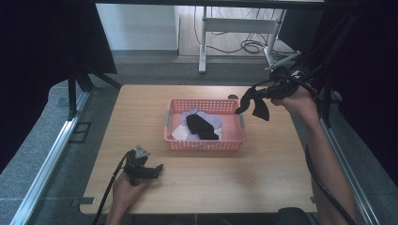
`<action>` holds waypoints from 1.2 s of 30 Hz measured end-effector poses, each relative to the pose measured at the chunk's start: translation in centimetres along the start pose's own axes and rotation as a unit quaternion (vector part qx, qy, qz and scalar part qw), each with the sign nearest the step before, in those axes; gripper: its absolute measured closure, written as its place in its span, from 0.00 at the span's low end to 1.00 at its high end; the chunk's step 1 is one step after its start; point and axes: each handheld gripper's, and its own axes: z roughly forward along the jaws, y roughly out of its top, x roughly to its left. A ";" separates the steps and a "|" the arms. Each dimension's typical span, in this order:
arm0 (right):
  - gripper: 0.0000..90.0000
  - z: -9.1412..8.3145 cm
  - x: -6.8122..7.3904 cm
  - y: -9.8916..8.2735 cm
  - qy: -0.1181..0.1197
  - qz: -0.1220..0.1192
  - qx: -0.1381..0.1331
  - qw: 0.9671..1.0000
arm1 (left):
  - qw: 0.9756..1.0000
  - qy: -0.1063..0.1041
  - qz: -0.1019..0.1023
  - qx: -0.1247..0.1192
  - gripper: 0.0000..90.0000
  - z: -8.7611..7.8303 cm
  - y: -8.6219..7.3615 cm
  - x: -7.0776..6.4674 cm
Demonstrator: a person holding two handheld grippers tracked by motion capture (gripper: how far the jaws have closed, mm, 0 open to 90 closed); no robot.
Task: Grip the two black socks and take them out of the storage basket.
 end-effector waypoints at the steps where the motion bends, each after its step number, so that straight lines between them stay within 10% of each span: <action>1: 0.95 -0.2 -0.2 -0.2 -0.003 0.003 0.000 1.000 | 1.000 0.000 0.000 0.000 0.12 0.0 0.0 0.0; 18: 0.95 0.3 -3.5 -6.2 -0.039 0.052 0.024 0.998 | 1.000 0.000 -0.001 0.000 0.12 0.0 0.0 0.0; 36: 0.94 8.1 -3.9 -12.5 -0.034 0.074 0.100 0.992 | 1.000 0.000 -0.003 -0.002 0.12 0.0 0.0 -0.1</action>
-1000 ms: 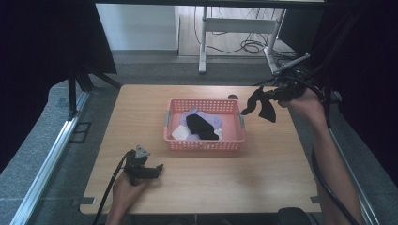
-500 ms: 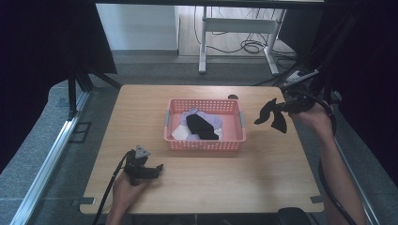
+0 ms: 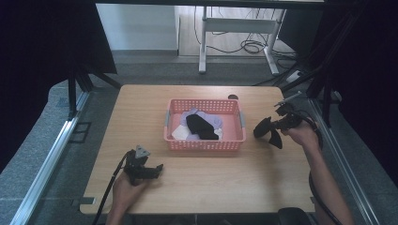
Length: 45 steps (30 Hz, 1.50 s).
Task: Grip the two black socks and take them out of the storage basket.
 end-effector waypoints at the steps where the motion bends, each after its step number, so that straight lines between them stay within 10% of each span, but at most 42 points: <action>1: 0.93 0.5 0.0 -0.2 0.003 0.001 0.006 1.000 | 1.000 0.000 0.000 0.000 0.12 0.0 0.0 0.0; 6: 0.83 2.2 0.2 -0.9 0.011 0.000 0.024 1.000 | 1.000 0.000 -0.001 -0.001 0.12 0.0 0.0 0.0; 12: 0.71 0.3 0.3 -0.2 0.009 0.002 -0.001 1.000 | 1.000 0.000 0.001 0.000 0.12 0.0 0.0 0.0; 24: 0.64 -2.0 3.7 5.1 0.031 -0.042 -0.037 0.998 | 1.000 0.001 0.002 0.003 0.12 0.0 0.0 0.0; 45: 0.62 7.0 11.9 12.4 0.076 -0.126 -0.002 0.989 | 1.000 0.000 0.003 0.003 0.12 0.0 0.0 0.1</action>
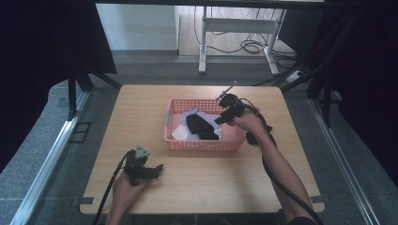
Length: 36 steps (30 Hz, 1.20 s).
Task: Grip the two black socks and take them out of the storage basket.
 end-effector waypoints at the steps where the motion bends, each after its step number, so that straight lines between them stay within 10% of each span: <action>1: 0.62 0.5 0.1 0.2 0.002 -0.001 0.003 1.000 | 1.000 0.000 0.000 -0.001 0.12 0.0 0.0 0.0; 15: 0.61 6.3 0.1 0.9 0.011 -0.002 0.031 0.999 | 1.000 0.000 0.000 0.000 0.12 0.0 0.0 0.0; 20: 0.81 7.4 0.6 0.9 -0.002 -0.023 0.046 0.999 | 1.000 0.000 -0.002 -0.001 0.12 0.0 0.0 0.0; 23: 0.96 7.2 0.8 1.0 -0.003 -0.025 0.040 0.999 | 1.000 0.000 0.000 0.000 0.12 0.0 0.0 0.0; 36: 0.97 1.9 1.1 1.6 0.016 -0.019 -0.010 1.000 | 1.000 0.001 0.000 0.000 0.12 0.0 0.0 0.0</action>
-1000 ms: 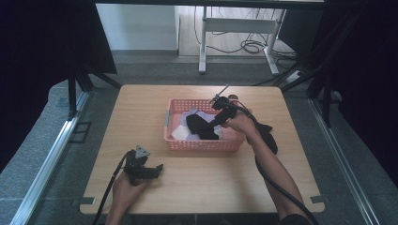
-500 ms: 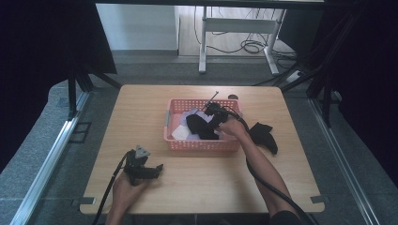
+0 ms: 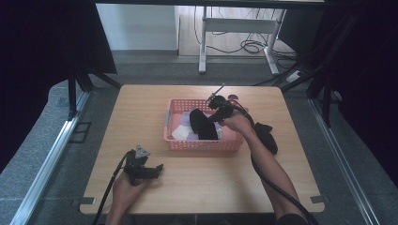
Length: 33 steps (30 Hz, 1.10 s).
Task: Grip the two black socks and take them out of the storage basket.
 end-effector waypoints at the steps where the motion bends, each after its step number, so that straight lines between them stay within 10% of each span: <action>1: 0.97 -0.4 0.1 0.0 0.002 0.001 -0.004 1.000 | 1.000 0.000 0.000 0.000 0.12 0.0 0.0 0.0; 33: 0.97 -13.3 -0.8 0.0 -0.042 0.023 -0.075 0.996 | 1.000 0.000 0.001 -0.002 0.12 0.0 0.0 0.0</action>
